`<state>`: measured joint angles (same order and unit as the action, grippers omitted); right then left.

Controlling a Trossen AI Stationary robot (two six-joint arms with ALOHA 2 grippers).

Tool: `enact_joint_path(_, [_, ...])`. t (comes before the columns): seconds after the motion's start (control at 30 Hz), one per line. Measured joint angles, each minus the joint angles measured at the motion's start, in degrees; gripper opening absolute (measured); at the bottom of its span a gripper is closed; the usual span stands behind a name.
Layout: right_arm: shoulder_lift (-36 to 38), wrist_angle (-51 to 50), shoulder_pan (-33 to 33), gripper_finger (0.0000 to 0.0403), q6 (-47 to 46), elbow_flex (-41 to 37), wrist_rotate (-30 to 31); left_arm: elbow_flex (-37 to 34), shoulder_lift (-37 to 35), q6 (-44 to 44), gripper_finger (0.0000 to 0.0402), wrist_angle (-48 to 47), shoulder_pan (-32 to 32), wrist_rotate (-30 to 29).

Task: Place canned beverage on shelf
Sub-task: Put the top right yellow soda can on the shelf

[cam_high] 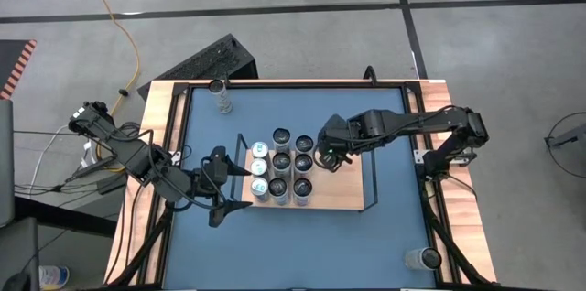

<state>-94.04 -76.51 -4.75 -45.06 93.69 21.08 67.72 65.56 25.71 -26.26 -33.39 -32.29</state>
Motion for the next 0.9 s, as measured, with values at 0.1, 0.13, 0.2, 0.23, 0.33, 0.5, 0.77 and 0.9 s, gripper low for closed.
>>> enact_joint_path(0.1, [0.00, 0.23, 0.00, 0.0241, -0.41, 0.00, -0.03, 0.00, 0.00, 0.00, 0.0361, 0.00, 0.00, 0.00])
enact_joint_path(0.13, [0.00, 0.24, 0.00, 0.0241, -0.59, 0.00, -0.04, 0.00, 0.00, 0.00, 0.0361, 0.00, 0.00, 0.00])
enact_joint_path(0.2, [-0.08, 0.24, 0.00, 0.0241, -0.63, 0.00, -0.02, 0.00, 0.00, 0.00, 0.0361, 0.00, -0.01, -0.01])
enact_joint_path(0.23, [-0.51, 0.25, 0.00, 0.0241, -0.66, 0.01, -0.01, 0.00, 0.00, 0.00, 0.0361, 0.00, -0.02, 0.00])
enact_joint_path(0.33, [-1.95, -0.15, 0.02, 0.0241, -0.61, 0.02, -0.02, 0.00, 0.00, 0.00, 0.0361, 0.00, -0.01, -0.02])
enact_joint_path(0.5, [-4.99, -1.38, -0.45, 0.0241, 0.66, 1.95, 0.48, 0.00, 0.00, -0.41, 0.0361, 0.02, -0.02, -0.02])
enact_joint_path(0.77, [-6.71, -2.33, -0.92, 0.0246, 4.56, 6.96, -0.04, 0.00, 0.00, -0.52, 0.0361, 0.00, 0.00, -0.02])
enact_joint_path(0.9, [-6.06, -3.27, -0.88, 0.0249, 3.58, 7.34, -0.15, 0.00, 0.00, -0.90, 0.0361, -0.02, 0.00, 0.10])
